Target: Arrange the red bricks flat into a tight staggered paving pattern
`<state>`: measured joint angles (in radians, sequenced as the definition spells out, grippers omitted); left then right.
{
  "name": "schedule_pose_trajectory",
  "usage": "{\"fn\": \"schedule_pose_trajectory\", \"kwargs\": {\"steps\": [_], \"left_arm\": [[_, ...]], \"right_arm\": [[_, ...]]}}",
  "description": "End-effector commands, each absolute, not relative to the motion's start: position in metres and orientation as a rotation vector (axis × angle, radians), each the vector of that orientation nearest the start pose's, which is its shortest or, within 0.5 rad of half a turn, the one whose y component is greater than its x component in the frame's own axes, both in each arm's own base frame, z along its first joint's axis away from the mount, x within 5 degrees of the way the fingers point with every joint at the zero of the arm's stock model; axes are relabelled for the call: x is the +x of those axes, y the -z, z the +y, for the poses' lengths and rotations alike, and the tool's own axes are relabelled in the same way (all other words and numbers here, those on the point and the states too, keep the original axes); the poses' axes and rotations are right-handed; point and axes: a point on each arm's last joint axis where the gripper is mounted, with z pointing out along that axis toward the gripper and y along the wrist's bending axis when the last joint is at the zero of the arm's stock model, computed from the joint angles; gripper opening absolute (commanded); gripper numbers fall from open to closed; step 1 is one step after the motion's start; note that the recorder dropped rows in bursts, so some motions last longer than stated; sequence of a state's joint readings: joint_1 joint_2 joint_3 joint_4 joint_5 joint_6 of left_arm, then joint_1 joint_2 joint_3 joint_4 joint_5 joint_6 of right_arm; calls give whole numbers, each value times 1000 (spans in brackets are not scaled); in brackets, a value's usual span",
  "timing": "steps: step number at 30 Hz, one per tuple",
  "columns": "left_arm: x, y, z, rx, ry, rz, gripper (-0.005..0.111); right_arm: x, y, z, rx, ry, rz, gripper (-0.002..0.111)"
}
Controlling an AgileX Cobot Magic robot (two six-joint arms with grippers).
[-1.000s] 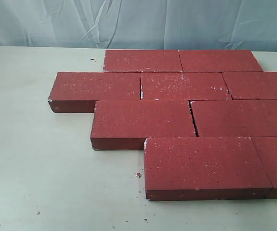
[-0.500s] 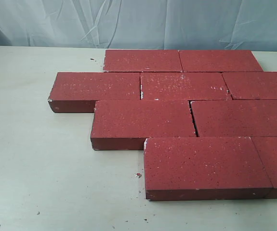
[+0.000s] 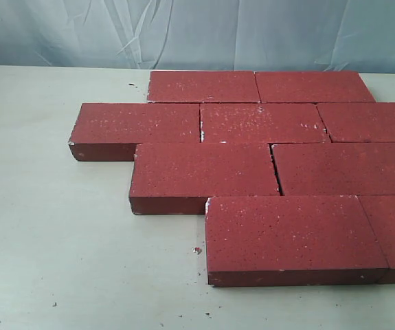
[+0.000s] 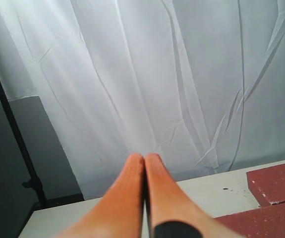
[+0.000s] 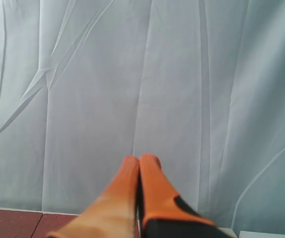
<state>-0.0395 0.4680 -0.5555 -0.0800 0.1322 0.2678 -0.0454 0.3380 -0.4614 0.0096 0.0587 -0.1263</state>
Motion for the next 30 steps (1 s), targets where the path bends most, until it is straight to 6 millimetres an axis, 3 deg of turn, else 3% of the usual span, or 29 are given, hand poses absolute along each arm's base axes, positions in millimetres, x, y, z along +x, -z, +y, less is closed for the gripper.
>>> {"fn": "schedule_pose_trajectory", "kwargs": {"steps": [1, 10, 30], "left_arm": [[91, -348, -2, 130, -95, 1511, 0], [80, -319, -2, 130, -92, 1530, 0], [56, -221, 1, 20, -37, 1615, 0]], "right_arm": [[76, -339, -4, -45, 136, 1417, 0], [76, -339, -4, -45, 136, 1417, 0], [76, -340, -4, -44, 134, 1412, 0]]}}
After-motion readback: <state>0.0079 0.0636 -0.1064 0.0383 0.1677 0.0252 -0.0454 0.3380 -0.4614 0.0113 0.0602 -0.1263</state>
